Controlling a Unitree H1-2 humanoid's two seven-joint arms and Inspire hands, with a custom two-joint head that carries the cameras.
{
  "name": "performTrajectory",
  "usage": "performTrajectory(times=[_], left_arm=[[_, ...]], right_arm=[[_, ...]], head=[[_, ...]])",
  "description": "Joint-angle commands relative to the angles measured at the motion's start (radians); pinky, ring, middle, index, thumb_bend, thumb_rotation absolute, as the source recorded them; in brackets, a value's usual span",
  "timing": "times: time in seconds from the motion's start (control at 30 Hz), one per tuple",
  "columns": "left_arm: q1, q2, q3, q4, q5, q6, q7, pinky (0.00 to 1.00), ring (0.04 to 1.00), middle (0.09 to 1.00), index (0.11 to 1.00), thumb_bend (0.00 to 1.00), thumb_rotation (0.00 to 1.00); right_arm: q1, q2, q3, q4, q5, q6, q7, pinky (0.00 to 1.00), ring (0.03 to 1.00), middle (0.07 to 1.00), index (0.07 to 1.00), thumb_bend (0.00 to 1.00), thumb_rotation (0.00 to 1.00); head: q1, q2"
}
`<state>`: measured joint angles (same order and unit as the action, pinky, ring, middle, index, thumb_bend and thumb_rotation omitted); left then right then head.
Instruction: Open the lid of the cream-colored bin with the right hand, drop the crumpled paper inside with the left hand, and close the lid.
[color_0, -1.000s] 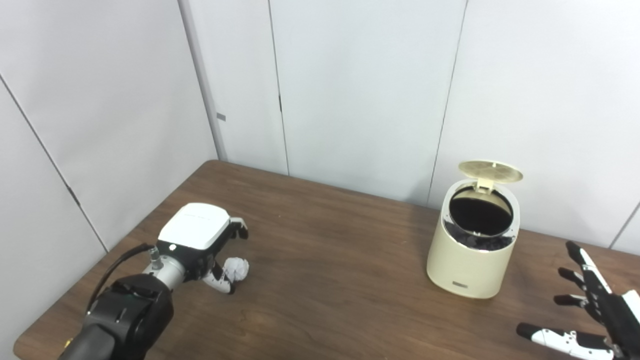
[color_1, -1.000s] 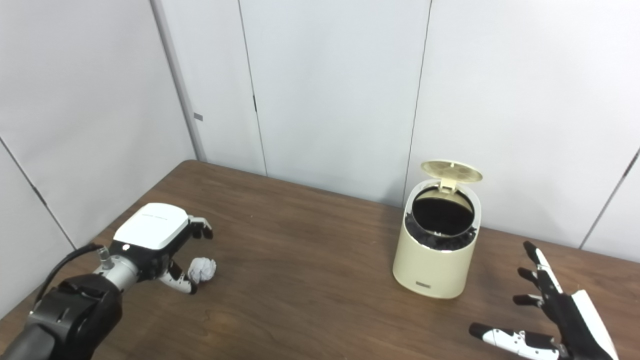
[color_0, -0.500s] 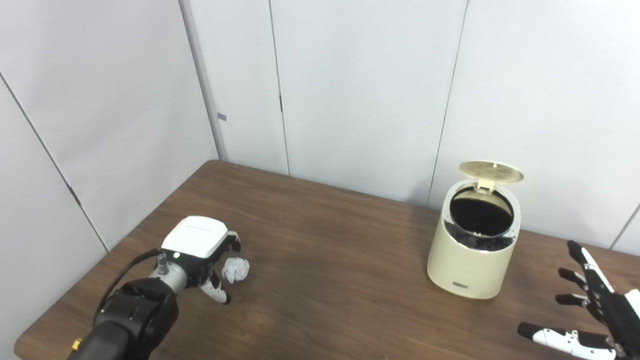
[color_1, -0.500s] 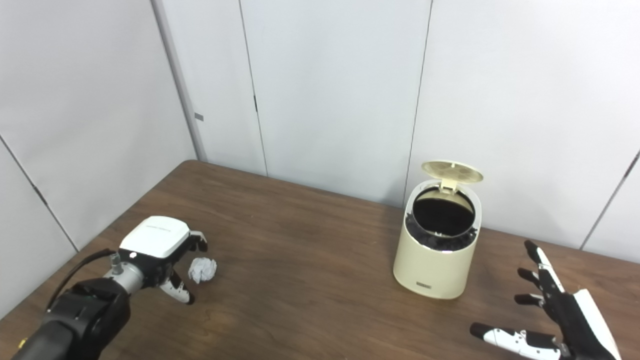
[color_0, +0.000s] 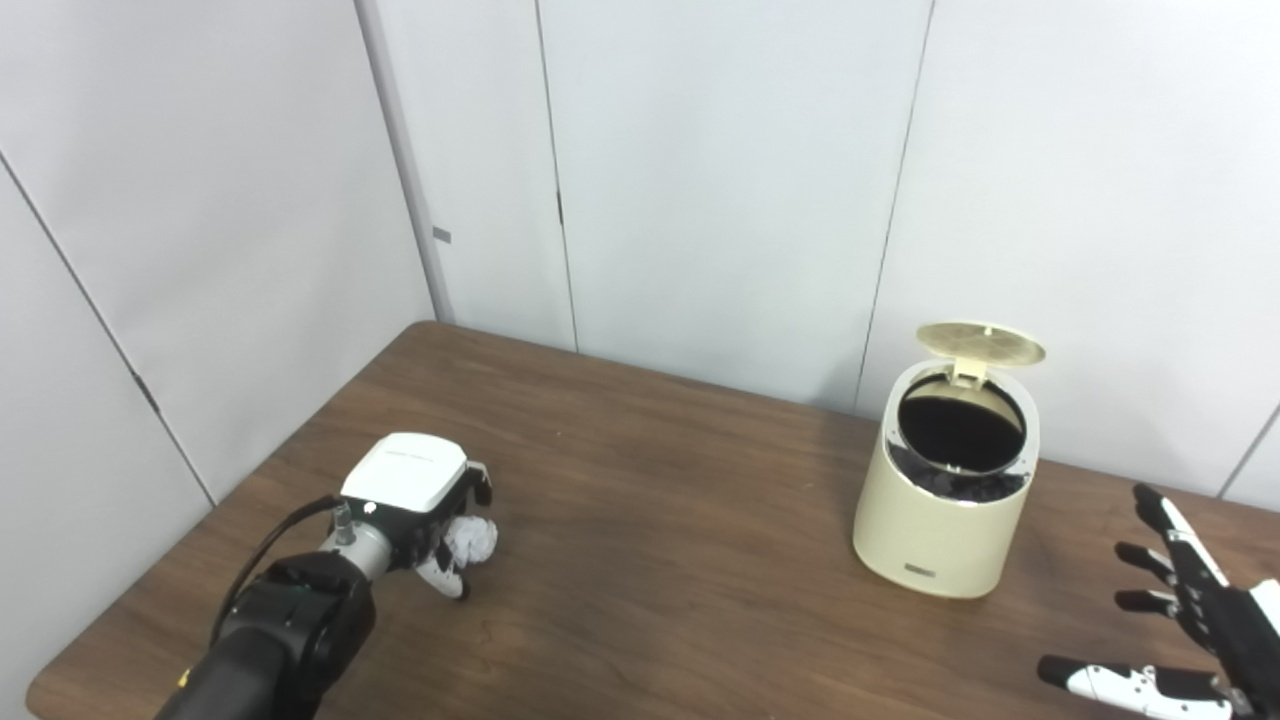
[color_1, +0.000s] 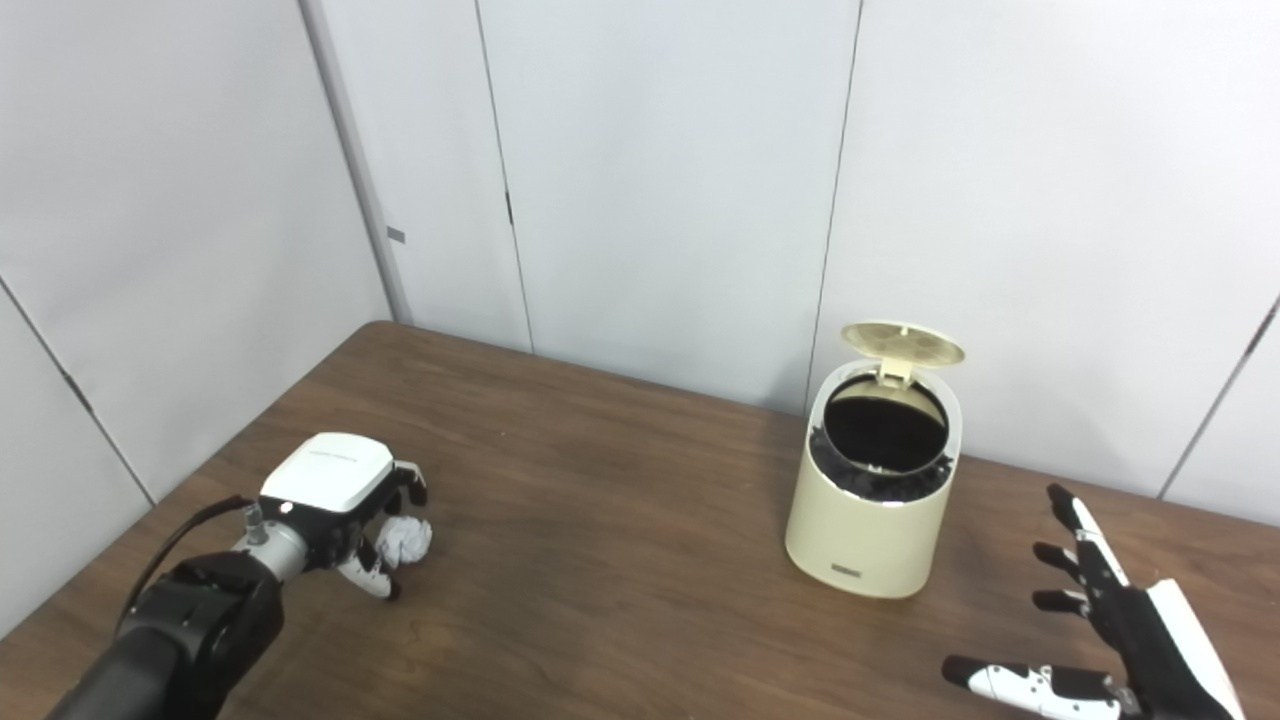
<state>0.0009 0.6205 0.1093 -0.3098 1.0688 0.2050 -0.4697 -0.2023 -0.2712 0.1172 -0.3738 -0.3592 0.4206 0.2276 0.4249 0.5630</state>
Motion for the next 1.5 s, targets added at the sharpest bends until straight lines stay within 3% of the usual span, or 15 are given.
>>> performTrajectory(times=[0.0,0.27,0.47,0.57,0.7,0.73,0.77,0.87,1.03,1.2,1.27,1.37,1.47], left_arm=[[-0.03,0.026,0.005,0.004,-0.001,-0.003,0.047,0.44,0.515,0.607,0.689,0.83,0.09],[-0.026,0.038,-0.015,0.046,0.001,0.002,0.061,0.5,0.613,0.691,0.688,0.82,0.09],[-0.022,0.039,-0.023,0.062,-0.017,0.005,0.066,0.47,0.572,0.648,0.689,0.81,0.09],[-0.021,0.031,-0.018,0.067,-0.059,-0.002,0.083,0.48,0.57,0.634,0.67,0.82,0.03],[-0.022,0.035,-0.026,0.1,-0.111,-0.019,0.112,0.4,0.495,0.59,0.631,0.8,0.0],[-0.022,0.036,-0.027,0.106,-0.122,-0.021,0.117,0.36,0.45,0.539,0.621,0.68,0.0],[-0.022,0.037,-0.029,0.113,-0.132,-0.025,0.125,0.32,0.404,0.506,0.545,0.59,0.0],[-0.021,0.041,-0.034,0.138,-0.161,-0.046,0.15,0.27,0.345,0.481,0.495,0.53,0.0],[-0.019,0.052,-0.053,0.156,-0.179,-0.046,0.167,0.28,0.348,0.404,0.506,0.52,0.0],[-0.016,0.058,-0.069,0.164,-0.181,-0.038,0.175,0.25,0.323,0.464,0.489,0.52,0.0],[-0.015,0.061,-0.076,0.169,-0.182,-0.037,0.18,0.26,0.335,0.417,0.501,0.52,0.0],[-0.015,0.062,-0.081,0.182,-0.188,-0.041,0.195,0.25,0.323,0.47,0.489,0.52,0.0],[-0.015,0.063,-0.091,0.183,-0.183,-0.038,0.201,0.27,0.344,0.42,0.504,0.52,0.0]], right_arm=[[-0.028,-0.015,-0.006,-0.038,-0.009,-0.017,-0.006,0.73,0.877,0.986,0.98,0.8,0.11],[-0.027,-0.015,-0.011,-0.05,-0.005,-0.004,0.0,0.76,0.892,0.986,0.981,0.79,0.1],[-0.024,-0.016,-0.011,-0.052,-0.01,0.001,0.0,0.75,0.887,0.982,0.978,0.79,0.1],[-0.023,-0.016,-0.011,-0.055,-0.008,0.002,0.002,0.76,0.887,0.984,0.978,0.78,0.1],[-0.023,-0.019,-0.011,-0.059,-0.011,0.003,0.004,0.76,0.882,0.982,0.978,0.77,0.09],[-0.023,-0.02,-0.011,-0.059,-0.012,0.003,0.004,0.76,0.88,0.982,0.978,0.77,0.09],[-0.023,-0.019,-0.012,-0.06,-0.011,0.003,0.003,0.75,0.878,0.981,0.977,0.77,0.09],[-0.021,-0.021,-0.013,-0.058,-0.012,0.003,0.002,0.75,0.873,0.979,0.975,0.77,0.1],[-0.018,-0.017,-0.019,-0.061,-0.003,0.0,0.001,0.75,0.872,0.98,0.974,0.76,0.09],[-0.018,-0.016,-0.024,-0.065,0.002,0.005,0.003,0.76,0.879,0.987,0.976,0.75,0.1],[-0.018,-0.018,-0.025,-0.068,-0.001,0.007,0.004,0.76,0.876,0.986,0.975,0.74,0.11],[-0.018,-0.02,-0.028,-0.067,0.003,0.002,0.004,0.76,0.872,0.982,0.972,0.74,0.12],[-0.018,-0.019,-0.032,-0.063,0.013,-0.007,0.002,0.75,0.874,0.981,0.971,0.73,0.09]], head=[[-0.001,0.001],[-0.002,0.004],[-0.001,0.008],[-0.001,0.011],[-0.001,0.017],[-0.001,0.017],[-0.001,0.017],[-0.001,0.017],[0.0,0.022],[0.001,0.026],[0.001,0.027],[0.002,0.028],[0.003,0.028]])
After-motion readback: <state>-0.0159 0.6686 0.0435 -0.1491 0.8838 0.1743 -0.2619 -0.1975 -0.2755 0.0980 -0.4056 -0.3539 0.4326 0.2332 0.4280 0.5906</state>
